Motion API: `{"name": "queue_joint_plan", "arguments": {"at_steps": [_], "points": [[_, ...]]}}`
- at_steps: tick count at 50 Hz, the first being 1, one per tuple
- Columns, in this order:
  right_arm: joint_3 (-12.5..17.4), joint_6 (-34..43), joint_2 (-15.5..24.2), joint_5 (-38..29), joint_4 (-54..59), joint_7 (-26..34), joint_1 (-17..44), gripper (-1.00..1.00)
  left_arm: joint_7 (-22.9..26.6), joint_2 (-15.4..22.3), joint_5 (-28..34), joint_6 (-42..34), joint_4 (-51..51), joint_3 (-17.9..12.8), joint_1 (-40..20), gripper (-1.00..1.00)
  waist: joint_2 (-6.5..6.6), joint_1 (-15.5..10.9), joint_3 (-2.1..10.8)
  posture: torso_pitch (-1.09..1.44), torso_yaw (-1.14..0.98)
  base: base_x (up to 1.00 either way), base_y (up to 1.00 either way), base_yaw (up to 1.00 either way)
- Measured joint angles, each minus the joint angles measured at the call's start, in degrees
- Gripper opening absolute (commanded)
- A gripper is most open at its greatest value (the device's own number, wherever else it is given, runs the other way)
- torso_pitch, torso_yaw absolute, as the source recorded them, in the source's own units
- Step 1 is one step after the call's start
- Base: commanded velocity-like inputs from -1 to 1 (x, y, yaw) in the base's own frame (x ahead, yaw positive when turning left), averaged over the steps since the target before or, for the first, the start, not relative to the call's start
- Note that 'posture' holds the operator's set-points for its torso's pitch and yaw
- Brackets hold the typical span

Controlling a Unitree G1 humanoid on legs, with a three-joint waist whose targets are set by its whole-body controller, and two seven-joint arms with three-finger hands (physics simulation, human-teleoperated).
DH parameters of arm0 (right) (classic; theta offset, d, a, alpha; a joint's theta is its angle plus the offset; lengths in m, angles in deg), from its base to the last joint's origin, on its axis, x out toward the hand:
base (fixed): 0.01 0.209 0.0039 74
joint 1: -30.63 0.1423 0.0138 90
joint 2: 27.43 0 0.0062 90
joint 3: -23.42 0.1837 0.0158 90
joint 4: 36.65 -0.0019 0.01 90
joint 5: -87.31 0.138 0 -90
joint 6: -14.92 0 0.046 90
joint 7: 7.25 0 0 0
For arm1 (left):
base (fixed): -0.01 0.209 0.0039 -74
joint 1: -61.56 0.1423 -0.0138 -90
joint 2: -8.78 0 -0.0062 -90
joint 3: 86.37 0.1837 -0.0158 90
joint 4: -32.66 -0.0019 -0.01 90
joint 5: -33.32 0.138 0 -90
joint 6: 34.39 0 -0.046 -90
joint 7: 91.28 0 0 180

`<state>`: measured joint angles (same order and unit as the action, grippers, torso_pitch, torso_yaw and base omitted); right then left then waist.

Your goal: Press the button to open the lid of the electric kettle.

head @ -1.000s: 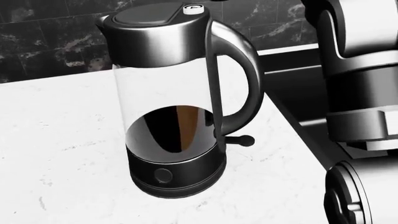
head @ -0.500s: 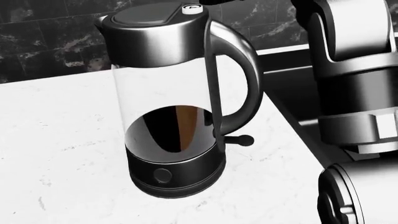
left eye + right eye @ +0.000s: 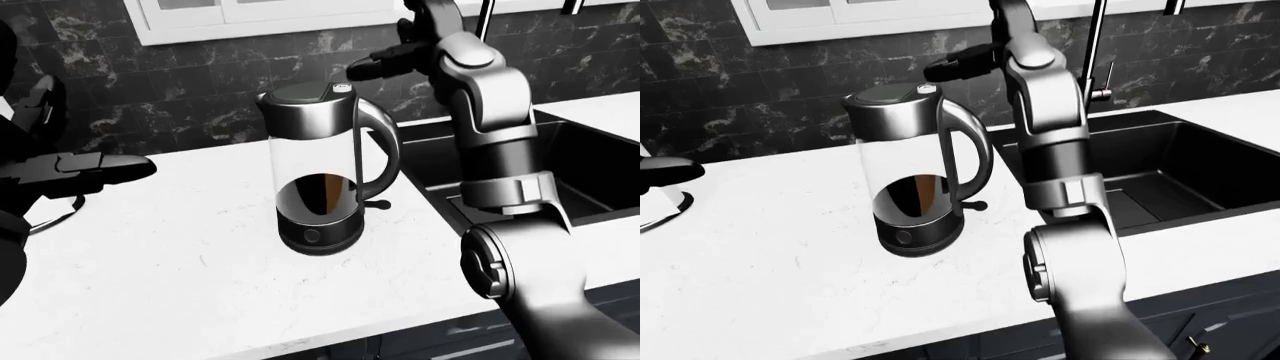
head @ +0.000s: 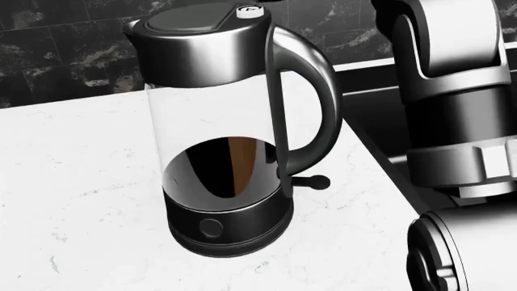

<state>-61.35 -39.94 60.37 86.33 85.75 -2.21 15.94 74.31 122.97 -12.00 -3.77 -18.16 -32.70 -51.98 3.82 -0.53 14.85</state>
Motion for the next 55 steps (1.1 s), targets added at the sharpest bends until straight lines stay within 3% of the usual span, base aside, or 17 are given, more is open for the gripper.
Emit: {"name": "queue_joint_plan", "arguments": {"at_steps": [19,55], "points": [[0.5,-2.1,0.0,2.4,4.9,-7.5,2.1,1.00,0.0,0.0,0.0,0.0,0.0,-0.1,0.0,1.00,0.02,-0.1,0.02,-0.43,0.00,0.00,0.00,0.00],[-0.5,-2.2,-2.2,0.9,3.2,-8.3,-1.0,1.00,0.3,-0.1,0.2,0.0,0.0,-0.4,0.4,1.00,0.06,-0.1,0.08,-0.43,0.00,0.00,0.00,0.00]]}}
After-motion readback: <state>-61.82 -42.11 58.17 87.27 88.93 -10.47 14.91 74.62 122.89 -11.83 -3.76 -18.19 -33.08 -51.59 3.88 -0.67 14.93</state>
